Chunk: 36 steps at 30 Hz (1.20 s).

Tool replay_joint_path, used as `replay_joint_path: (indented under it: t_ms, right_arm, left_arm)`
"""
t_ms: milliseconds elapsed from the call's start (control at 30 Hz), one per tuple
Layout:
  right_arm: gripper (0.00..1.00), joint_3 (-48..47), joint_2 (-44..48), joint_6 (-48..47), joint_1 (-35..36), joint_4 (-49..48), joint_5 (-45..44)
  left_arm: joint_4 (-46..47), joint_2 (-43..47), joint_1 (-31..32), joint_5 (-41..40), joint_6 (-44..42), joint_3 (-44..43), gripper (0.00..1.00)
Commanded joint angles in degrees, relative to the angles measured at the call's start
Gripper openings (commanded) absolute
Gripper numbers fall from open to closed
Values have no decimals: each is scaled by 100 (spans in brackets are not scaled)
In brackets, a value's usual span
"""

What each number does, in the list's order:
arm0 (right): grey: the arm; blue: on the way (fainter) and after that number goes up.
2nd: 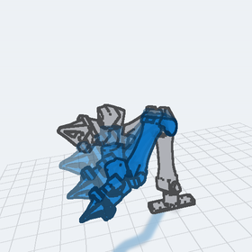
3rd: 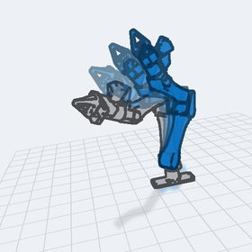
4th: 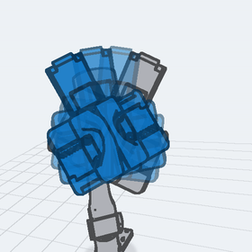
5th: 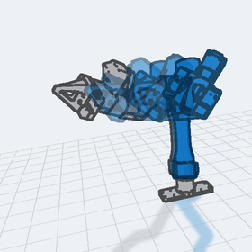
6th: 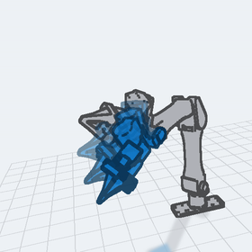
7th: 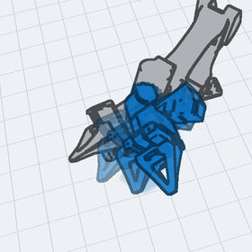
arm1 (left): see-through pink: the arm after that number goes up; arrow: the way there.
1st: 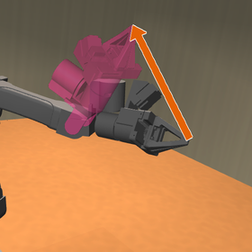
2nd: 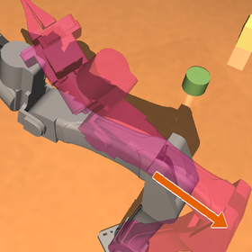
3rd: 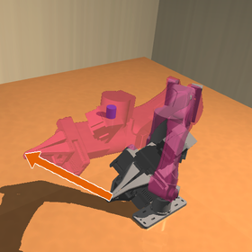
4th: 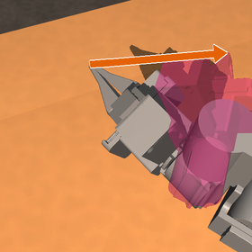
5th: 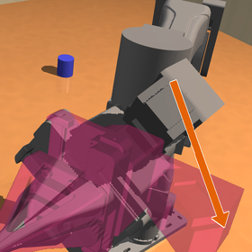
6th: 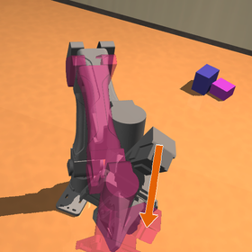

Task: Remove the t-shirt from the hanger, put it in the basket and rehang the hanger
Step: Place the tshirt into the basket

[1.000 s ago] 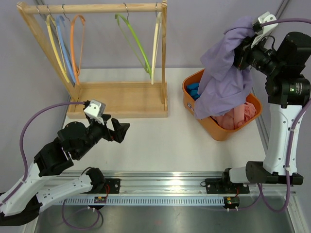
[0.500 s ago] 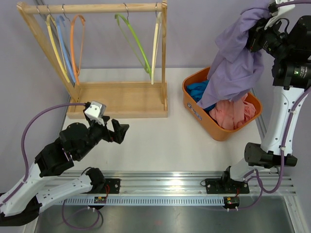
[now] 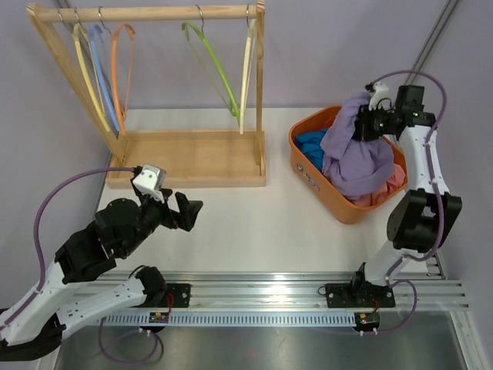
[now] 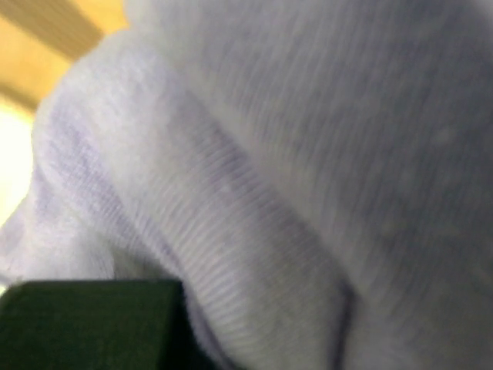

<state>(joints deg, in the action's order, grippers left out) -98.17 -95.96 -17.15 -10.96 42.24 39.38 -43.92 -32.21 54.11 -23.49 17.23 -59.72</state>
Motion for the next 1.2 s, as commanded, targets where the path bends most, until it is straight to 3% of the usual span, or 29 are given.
replay_joint_path:
  t_ms: [0, 100, 233, 433, 633, 900, 1100, 1167]
  right_arm:
    - [0, 508, -640, -666, -29, 1004, 282]
    - [0, 878, -1194, -974, -29, 1330, -8]
    - [1, 1343, -1513, -887, -20, 954, -851]
    - [18, 1424, -1759, -746, 50, 584, -1354]
    - [29, 1354, -1619, -816, 68, 592, -1432]
    - [70, 863, -758, -878, 59, 759, -1336]
    - [84, -24, -459, -861, 59, 1225, -1327]
    - [99, -237, -371, -826, 59, 1348, -1345]
  left_arm:
    - [191, 48, -14, -156, 113, 66, 99]
    - [182, 39, -14, -156, 122, 101, 99]
    - [182, 13, -14, -156, 131, 136, 99]
    - [279, 12, -23, -156, 192, 250, 99]
    - [533, 65, -14, -69, 438, 549, 99]
    - [788, -5, -14, -42, 711, 840, 99]
    - [815, -14, -14, -68, 711, 848, 99]
    - [806, -14, -14, -77, 720, 840, 99]
